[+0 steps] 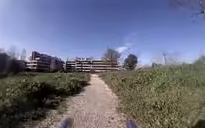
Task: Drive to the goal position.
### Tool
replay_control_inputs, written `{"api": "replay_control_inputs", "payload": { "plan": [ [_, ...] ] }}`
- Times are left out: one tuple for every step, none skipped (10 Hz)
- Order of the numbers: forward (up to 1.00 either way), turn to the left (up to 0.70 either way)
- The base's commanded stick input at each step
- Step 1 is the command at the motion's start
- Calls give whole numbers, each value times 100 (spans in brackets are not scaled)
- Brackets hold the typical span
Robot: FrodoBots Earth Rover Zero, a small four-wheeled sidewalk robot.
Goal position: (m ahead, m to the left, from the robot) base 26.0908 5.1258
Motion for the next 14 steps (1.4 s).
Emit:
{"api": "replay_control_inputs", "payload": {
  "plan": [
    [50,0],
    [50,0],
    [50,0],
    [50,0],
    [50,0],
    [50,0],
    [50,0],
    [50,0],
    [50,0],
    [50,0],
    [50,0],
    [50,0],
    [50,0],
    [50,0]
  ]
}}
